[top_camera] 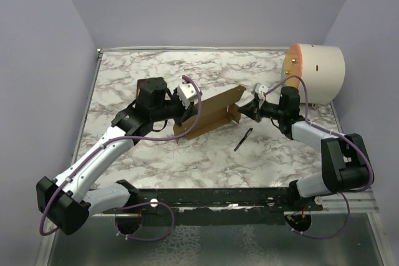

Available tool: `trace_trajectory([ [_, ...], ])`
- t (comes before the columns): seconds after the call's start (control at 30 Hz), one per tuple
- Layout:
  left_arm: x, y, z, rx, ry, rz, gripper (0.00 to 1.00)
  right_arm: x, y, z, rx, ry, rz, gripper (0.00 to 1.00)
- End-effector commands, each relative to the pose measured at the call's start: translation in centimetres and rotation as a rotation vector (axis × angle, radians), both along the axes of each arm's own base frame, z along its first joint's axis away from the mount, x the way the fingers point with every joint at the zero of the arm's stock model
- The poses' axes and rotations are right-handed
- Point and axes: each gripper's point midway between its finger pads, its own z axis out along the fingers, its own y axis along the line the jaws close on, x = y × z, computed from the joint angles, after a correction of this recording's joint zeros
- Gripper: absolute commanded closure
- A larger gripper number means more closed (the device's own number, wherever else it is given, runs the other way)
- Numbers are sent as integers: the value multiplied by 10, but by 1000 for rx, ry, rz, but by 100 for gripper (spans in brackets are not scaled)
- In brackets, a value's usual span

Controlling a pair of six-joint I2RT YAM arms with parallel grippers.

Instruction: Fold the paper box

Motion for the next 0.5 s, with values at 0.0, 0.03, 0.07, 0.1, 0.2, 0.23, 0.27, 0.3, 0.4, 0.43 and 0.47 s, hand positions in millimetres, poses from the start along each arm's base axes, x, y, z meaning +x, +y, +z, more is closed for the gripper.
trace_trajectory([
  [0.0,-12,-4,-7,1,58,-24,100,-16,6,-5,-5,74,84,96],
  [0.03,-13,-4,-7,2,62,-25,100,-17,5,-5,-3,82,86,96],
  [0.07,-14,-4,-8,4,65,-27,100,-18,5,-4,1,86,89,96],
  [0.1,-15,-4,-8,6,69,-25,100,-18,4,-4,4,92,91,96],
  [0.2,-15,-3,-10,11,76,-18,100,-19,2,-3,14,114,95,94],
  [0.23,-15,-3,-11,11,78,-14,100,-19,1,-3,17,119,96,92],
  [0.27,-15,-2,-12,12,80,-9,100,-18,1,-2,21,124,98,90],
  [0.3,-15,-2,-12,13,80,-5,100,-18,0,-2,24,127,95,90],
  [0.4,-13,-1,-11,12,79,4,100,-17,-3,2,38,132,102,87],
  [0.43,-13,-1,-10,12,80,9,100,-18,-4,4,43,133,105,86],
  [0.47,-12,-1,-10,14,79,11,100,-19,-5,5,50,134,110,86],
])
